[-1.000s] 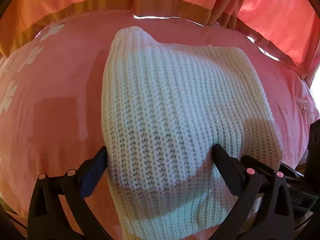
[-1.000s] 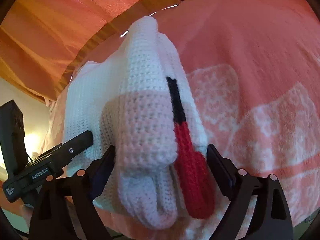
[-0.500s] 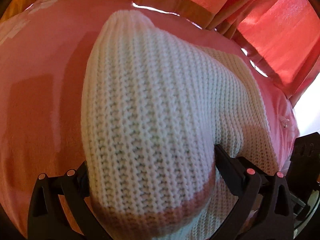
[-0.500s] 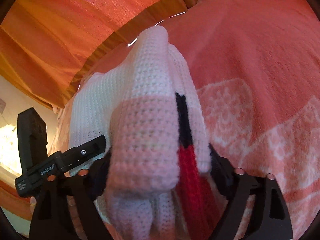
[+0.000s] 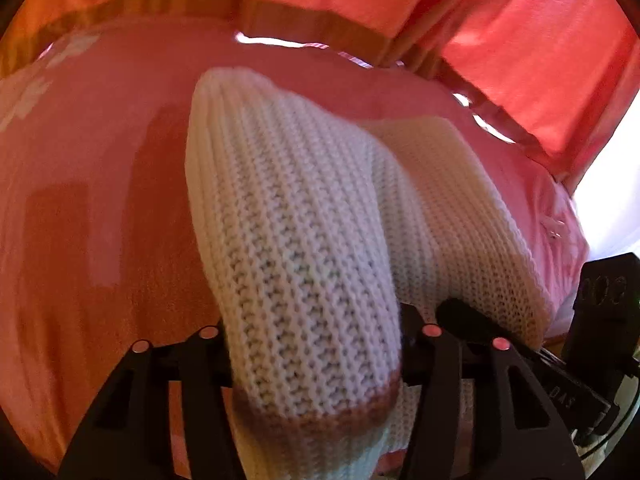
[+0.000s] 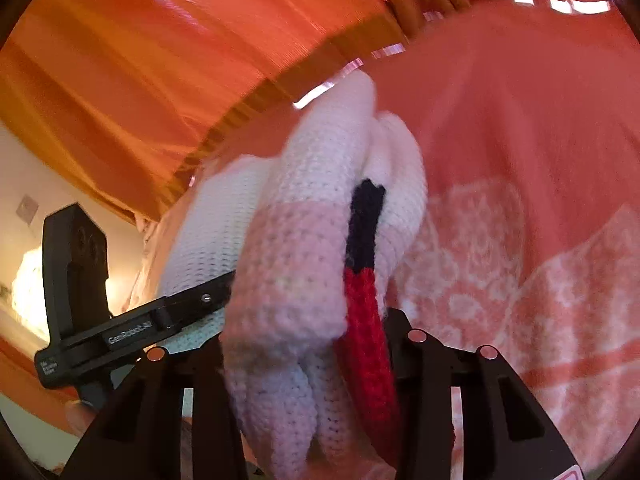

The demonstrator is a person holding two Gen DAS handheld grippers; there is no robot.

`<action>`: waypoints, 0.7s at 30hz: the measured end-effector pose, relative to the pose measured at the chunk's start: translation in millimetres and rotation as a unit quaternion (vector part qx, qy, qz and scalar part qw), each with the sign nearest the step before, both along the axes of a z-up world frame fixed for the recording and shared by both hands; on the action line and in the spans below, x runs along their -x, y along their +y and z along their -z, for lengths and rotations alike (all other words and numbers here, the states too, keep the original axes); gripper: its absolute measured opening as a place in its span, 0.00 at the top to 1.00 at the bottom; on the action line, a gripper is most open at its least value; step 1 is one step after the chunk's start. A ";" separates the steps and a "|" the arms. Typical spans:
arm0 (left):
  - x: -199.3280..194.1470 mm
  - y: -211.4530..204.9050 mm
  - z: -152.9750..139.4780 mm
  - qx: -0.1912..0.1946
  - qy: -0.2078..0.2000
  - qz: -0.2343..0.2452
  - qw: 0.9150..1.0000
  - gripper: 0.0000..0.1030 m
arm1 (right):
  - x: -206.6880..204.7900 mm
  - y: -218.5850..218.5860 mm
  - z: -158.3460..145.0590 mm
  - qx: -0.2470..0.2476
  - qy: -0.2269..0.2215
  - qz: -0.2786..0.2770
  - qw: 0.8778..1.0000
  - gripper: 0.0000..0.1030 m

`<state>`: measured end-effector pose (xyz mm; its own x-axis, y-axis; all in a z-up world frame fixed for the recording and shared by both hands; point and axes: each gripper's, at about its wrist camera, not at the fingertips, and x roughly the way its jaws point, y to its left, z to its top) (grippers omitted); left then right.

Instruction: Fold small clothes

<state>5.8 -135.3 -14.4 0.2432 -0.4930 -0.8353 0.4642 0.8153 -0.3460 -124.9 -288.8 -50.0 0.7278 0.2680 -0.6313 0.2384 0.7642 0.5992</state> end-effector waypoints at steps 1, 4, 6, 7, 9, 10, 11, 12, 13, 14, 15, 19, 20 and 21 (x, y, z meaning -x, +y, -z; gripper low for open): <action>5.9 0.4 -9.9 0.004 -0.007 0.006 1.000 0.52 | 7.2 2.3 -10.1 0.007 -0.010 0.003 1.000 0.62; 22.2 1.2 -41.3 0.020 -0.032 0.025 0.999 0.53 | 28.7 5.7 -36.1 0.018 -0.034 0.018 0.999 0.62; 34.7 2.6 -64.5 0.031 -0.055 0.037 0.997 0.53 | 42.7 8.7 -54.1 0.023 -0.051 0.026 0.998 0.62; 39.7 4.3 -73.4 0.036 -0.064 0.042 0.996 0.53 | 50.9 11.1 -66.3 0.028 -0.063 0.031 0.997 0.62; 50.2 8.1 -96.8 0.046 -0.091 0.053 0.993 0.53 | 62.9 16.8 -89.1 0.045 -0.085 0.034 0.995 0.62; 55.8 10.6 -112.1 0.054 -0.107 0.057 0.991 0.53 | 69.5 22.3 -106.3 0.060 -0.103 0.037 0.992 0.62; 59.9 14.1 -125.0 0.060 -0.121 0.060 0.989 0.53 | 72.7 26.3 -117.1 0.069 -0.114 0.037 0.990 0.62; 62.6 17.5 -134.9 0.063 -0.132 0.061 0.987 0.52 | 74.9 29.4 -126.9 0.076 -0.125 0.037 0.989 0.62; 65.4 23.3 -150.0 0.069 -0.149 0.061 0.984 0.52 | 77.1 36.4 -143.1 0.088 -0.144 0.036 0.985 0.62; 67.2 28.0 -161.9 0.073 -0.162 0.062 0.982 0.52 | 74.1 41.8 -152.6 0.093 -0.155 0.035 0.983 0.62; 68.4 33.5 -173.6 0.077 -0.176 0.062 0.979 0.52 | 73.3 46.9 -162.4 0.098 -0.167 0.031 0.981 0.62; 66.2 62.7 -223.0 0.099 -0.234 0.049 0.966 0.51 | 58.7 72.1 -204.9 0.119 -0.226 0.005 0.967 0.61; 63.8 68.3 -230.9 0.103 -0.244 0.045 0.963 0.51 | 52.5 77.6 -213.5 0.122 -0.239 -0.002 0.963 0.61; 61.4 75.6 -238.1 0.107 -0.254 0.040 0.961 0.51 | 44.0 83.8 -221.5 0.125 -0.250 -0.012 0.960 0.61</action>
<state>-55.7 -59.7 223.7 0.5462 -0.6741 -0.4973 0.6759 0.7053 -0.2138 -168.8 -205.0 171.5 0.9522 0.1747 -0.2507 -0.0518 0.9009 0.4309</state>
